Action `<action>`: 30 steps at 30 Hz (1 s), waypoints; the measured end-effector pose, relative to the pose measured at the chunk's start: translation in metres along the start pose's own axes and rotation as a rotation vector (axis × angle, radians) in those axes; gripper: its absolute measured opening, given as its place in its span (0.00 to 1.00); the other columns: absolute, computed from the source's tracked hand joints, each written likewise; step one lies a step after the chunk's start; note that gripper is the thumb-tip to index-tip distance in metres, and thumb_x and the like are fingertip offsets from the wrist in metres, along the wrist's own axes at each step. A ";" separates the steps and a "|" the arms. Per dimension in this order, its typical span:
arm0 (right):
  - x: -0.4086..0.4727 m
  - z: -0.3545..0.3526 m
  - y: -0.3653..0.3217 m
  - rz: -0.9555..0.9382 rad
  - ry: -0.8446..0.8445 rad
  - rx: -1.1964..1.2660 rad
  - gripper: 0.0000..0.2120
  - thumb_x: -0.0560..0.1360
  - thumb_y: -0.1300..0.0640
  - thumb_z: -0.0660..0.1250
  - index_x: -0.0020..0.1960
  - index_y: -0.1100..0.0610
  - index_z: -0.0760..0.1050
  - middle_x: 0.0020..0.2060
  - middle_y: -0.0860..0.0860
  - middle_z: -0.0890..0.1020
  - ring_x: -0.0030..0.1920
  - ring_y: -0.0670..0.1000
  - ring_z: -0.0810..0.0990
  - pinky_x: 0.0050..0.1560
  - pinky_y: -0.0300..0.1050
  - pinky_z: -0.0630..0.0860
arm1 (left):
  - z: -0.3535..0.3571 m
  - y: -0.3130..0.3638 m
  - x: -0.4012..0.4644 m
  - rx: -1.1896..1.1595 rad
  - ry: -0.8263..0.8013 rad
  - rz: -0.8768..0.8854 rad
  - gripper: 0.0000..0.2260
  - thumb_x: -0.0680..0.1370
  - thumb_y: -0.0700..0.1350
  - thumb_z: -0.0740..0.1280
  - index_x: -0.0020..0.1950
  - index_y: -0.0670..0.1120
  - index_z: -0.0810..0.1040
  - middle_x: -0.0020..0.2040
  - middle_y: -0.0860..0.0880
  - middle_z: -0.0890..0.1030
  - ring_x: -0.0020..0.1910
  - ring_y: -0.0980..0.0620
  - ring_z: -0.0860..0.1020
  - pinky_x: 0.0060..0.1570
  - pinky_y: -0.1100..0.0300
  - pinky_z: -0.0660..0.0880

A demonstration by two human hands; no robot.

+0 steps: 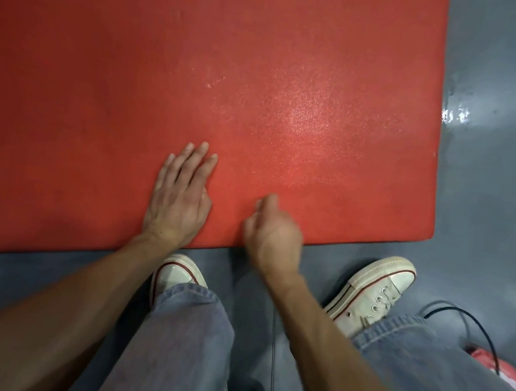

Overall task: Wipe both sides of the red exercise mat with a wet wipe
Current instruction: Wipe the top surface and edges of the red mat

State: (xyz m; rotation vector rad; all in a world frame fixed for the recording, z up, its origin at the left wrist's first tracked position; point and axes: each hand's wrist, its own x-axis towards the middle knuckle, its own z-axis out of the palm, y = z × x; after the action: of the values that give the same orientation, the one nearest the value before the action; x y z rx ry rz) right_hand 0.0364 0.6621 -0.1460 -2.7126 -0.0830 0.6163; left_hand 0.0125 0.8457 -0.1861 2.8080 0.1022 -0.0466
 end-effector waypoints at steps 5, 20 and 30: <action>-0.002 -0.010 0.018 -0.291 -0.068 -0.176 0.10 0.73 0.51 0.68 0.49 0.54 0.71 0.30 0.53 0.80 0.30 0.60 0.80 0.30 0.43 0.61 | -0.002 -0.003 0.000 -0.021 -0.015 0.008 0.27 0.79 0.42 0.57 0.79 0.44 0.66 0.81 0.45 0.64 0.81 0.44 0.60 0.80 0.44 0.53; -0.010 -0.057 0.096 -0.227 0.092 -0.201 0.10 0.80 0.47 0.58 0.45 0.52 0.67 0.31 0.48 0.77 0.29 0.55 0.75 0.29 0.48 0.68 | -0.005 0.007 0.002 -0.024 -0.012 -0.023 0.27 0.77 0.40 0.58 0.77 0.42 0.69 0.80 0.43 0.66 0.80 0.42 0.62 0.80 0.42 0.55; 0.024 -0.068 0.132 -0.201 0.150 -0.135 0.06 0.79 0.55 0.66 0.51 0.48 0.68 0.42 0.46 0.83 0.39 0.54 0.82 0.34 0.43 0.72 | -0.006 0.011 0.006 -0.063 0.003 -0.057 0.27 0.75 0.41 0.56 0.75 0.41 0.72 0.78 0.42 0.68 0.78 0.39 0.65 0.78 0.41 0.56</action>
State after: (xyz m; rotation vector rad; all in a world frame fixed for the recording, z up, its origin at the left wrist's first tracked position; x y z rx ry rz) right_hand 0.0841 0.5192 -0.1453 -2.8224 -0.3665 0.3595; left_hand 0.0199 0.8381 -0.1768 2.7418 0.1815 -0.0515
